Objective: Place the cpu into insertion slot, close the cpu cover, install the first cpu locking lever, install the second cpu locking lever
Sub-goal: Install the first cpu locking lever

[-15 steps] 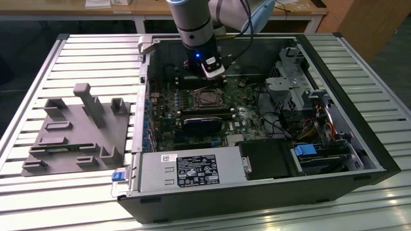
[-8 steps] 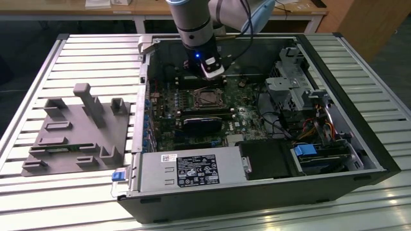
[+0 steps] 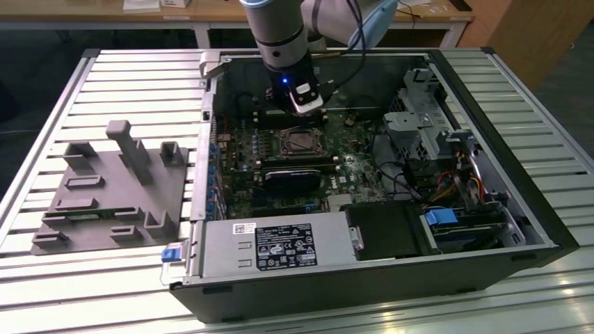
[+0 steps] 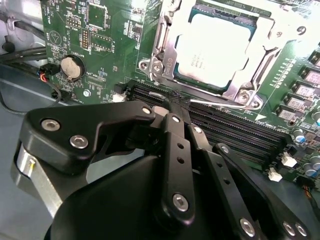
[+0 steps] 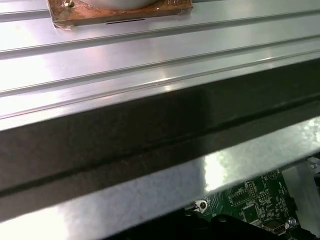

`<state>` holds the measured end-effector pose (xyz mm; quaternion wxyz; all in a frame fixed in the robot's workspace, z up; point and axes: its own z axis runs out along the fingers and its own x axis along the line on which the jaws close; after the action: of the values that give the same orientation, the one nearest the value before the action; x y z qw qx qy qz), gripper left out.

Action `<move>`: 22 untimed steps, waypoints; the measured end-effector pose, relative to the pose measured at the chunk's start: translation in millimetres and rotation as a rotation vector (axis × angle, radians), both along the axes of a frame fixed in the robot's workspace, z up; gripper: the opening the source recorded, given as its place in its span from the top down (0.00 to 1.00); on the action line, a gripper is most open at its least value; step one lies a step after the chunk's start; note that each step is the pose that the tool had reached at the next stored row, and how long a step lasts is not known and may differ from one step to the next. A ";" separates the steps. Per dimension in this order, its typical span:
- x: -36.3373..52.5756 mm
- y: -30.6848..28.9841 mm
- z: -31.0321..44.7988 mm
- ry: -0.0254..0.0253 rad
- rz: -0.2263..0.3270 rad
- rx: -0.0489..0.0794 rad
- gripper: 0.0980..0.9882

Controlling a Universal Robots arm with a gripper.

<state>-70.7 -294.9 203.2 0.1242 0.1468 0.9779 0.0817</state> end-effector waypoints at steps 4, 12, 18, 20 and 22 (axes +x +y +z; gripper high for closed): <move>0.0 1.3 -0.3 -0.0002 -0.005 -0.002 1.00; 0.0 2.9 -1.1 -0.0012 -0.015 -0.018 1.00; 0.0 3.4 -2.2 -0.0020 -0.023 -0.026 1.00; 0.0 3.9 -2.5 -0.0019 -0.024 -0.026 1.00; 0.0 4.5 -2.6 -0.0019 -0.025 -0.026 1.00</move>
<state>-70.8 -290.3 200.6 0.1281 0.1573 0.9769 0.0674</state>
